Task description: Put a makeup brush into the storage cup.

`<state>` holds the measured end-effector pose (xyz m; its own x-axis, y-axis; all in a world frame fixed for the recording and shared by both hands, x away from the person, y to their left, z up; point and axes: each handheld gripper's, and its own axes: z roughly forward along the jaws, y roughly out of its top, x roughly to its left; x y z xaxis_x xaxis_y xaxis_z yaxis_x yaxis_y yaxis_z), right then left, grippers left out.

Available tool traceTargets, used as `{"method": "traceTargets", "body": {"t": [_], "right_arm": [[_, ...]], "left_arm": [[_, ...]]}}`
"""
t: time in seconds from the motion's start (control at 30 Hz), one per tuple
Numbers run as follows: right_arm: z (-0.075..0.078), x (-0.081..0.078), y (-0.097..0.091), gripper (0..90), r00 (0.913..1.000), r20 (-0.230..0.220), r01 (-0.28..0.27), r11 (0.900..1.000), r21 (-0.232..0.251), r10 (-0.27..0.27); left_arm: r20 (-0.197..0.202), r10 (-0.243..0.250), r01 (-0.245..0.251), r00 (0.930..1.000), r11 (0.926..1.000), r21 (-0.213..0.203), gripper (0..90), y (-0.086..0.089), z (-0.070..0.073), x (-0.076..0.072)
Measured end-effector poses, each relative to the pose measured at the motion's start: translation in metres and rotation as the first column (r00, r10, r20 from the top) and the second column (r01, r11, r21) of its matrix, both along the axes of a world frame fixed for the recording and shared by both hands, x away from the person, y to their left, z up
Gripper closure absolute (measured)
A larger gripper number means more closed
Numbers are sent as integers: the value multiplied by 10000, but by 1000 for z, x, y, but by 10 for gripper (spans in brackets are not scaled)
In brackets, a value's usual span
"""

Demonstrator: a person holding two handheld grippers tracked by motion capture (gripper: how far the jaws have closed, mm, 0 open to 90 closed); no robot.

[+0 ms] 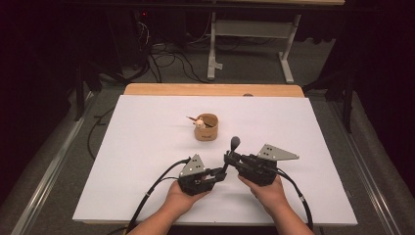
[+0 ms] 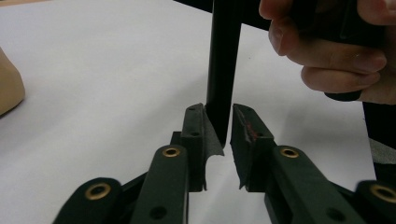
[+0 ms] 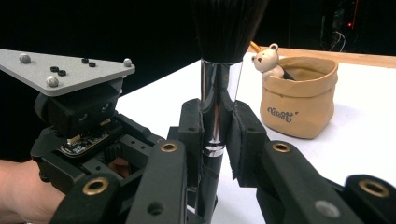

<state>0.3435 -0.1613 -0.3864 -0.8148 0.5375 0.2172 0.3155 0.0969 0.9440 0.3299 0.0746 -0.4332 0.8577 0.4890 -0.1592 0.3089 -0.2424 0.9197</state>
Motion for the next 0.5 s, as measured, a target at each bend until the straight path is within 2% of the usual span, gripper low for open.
{"method": "traceTargets", "body": {"t": [0.23,0.5], "right_arm": [[1,-1,-1,794,9999,42,93,10000,1,-93],[3,-1,-3,794,9997,140,217,9998,-7,-217]], "left_arm": [[65,193,-194,9998,9997,147,560,1,1,0],[46,235,-235,9997,9997,50,476,2,2,0]]}}
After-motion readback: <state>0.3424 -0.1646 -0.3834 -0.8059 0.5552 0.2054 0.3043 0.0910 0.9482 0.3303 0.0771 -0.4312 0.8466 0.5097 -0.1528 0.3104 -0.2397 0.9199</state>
